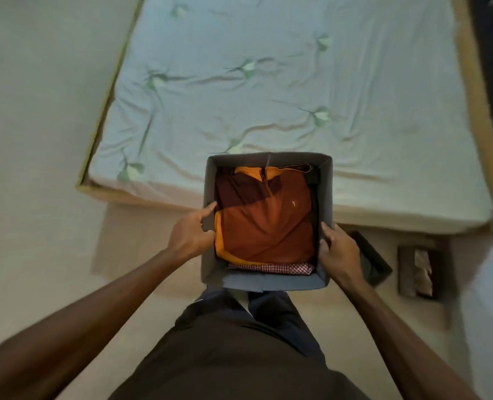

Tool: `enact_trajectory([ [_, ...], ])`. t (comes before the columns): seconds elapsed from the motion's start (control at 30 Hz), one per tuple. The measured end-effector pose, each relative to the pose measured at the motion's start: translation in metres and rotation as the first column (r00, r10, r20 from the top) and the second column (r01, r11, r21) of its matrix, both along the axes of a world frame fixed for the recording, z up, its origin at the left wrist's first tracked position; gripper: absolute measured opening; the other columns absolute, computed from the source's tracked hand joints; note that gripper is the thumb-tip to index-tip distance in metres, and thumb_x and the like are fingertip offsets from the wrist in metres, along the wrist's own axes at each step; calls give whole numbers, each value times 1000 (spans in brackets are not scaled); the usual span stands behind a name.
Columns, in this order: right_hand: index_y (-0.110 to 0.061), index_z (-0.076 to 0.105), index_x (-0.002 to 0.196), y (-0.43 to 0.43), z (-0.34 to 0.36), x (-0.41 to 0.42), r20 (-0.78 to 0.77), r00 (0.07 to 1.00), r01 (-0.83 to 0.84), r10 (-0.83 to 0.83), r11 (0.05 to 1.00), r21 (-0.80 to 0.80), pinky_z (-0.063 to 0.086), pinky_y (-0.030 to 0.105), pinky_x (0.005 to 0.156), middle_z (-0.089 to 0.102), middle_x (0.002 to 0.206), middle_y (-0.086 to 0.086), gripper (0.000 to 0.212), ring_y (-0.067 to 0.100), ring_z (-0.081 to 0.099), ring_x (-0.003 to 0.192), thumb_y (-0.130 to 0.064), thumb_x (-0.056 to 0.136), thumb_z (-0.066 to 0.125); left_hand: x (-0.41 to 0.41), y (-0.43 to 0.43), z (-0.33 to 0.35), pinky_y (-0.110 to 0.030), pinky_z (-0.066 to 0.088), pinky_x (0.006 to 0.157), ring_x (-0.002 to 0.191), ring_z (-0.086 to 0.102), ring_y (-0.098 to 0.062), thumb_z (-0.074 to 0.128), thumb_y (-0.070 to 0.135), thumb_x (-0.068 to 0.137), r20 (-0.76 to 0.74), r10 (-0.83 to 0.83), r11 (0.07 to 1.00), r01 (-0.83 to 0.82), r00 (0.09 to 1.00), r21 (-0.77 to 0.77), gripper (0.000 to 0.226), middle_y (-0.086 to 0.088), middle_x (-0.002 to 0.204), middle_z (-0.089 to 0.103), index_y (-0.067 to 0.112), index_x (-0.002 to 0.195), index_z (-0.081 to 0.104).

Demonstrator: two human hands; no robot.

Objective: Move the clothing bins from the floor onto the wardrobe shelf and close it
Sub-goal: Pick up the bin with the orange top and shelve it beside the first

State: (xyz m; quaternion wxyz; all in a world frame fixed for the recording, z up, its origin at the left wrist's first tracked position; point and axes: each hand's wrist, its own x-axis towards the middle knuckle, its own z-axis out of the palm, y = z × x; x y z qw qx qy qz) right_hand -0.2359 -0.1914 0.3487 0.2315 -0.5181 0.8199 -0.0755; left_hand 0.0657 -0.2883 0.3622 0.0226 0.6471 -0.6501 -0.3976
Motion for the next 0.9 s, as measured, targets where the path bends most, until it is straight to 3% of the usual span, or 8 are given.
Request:
enact_trajectory([
  [0.07,-8,49,137,36,2,-18,15,990,140,-139,990,-14,42,40,104,54,138,15,48,32,52,124,-12,90,55,-31,-3,10,-15,29,35,32,42,-5,59,7,79,-41,-141,990,141,989,-1,75,-19,108,70,35,146,38],
  [0.13,-8,49,137,69,5,-32,47,969,244,-243,970,-19,42,38,104,54,138,13,48,31,53,124,-11,90,55,-61,-1,15,-14,35,37,35,43,-4,60,6,81,-33,-245,969,245,969,-8,74,-21,111,69,34,145,37],
  [0.23,-9,50,137,130,8,-64,45,916,401,-399,915,-46,46,36,97,58,132,14,48,31,57,116,-6,90,53,-125,16,24,-27,55,62,66,63,-11,63,14,82,-24,-410,912,408,912,-45,70,-12,117,69,36,144,39],
  [0.33,-7,50,137,187,13,-94,18,870,493,-493,868,-53,48,33,84,64,117,18,47,33,61,102,-3,90,50,-186,41,29,-28,52,74,95,68,-24,64,17,84,-81,-537,844,536,840,-38,65,-11,119,68,33,143,42],
  [0.47,-9,52,136,266,20,-137,-11,781,621,-624,779,-79,45,29,75,66,108,18,46,34,63,97,-4,91,48,-274,89,34,-27,53,82,97,62,-13,65,13,83,-137,-649,758,652,748,-32,65,-4,126,65,29,142,45],
  [0.7,-12,54,134,406,30,-194,-16,505,856,-863,504,-120,51,32,82,64,125,14,43,31,64,105,-10,91,52,-422,193,45,-39,56,90,106,65,-14,61,19,73,-212,-841,516,856,498,-37,70,4,126,65,34,140,47],
  [0.83,-14,54,135,472,36,-206,12,298,947,-954,295,-125,50,30,85,63,128,12,44,30,63,109,-8,91,53,-500,254,58,-40,55,87,105,66,-25,61,8,76,-162,-938,323,942,305,-95,69,-15,122,66,28,141,48],
  [0.9,-14,54,134,501,39,-209,31,177,976,-984,172,-135,50,30,85,65,125,13,44,30,63,107,-6,91,51,-538,284,60,-35,54,86,107,66,-23,62,7,77,-154,-970,207,970,187,-126,67,-13,123,66,26,140,49],
])
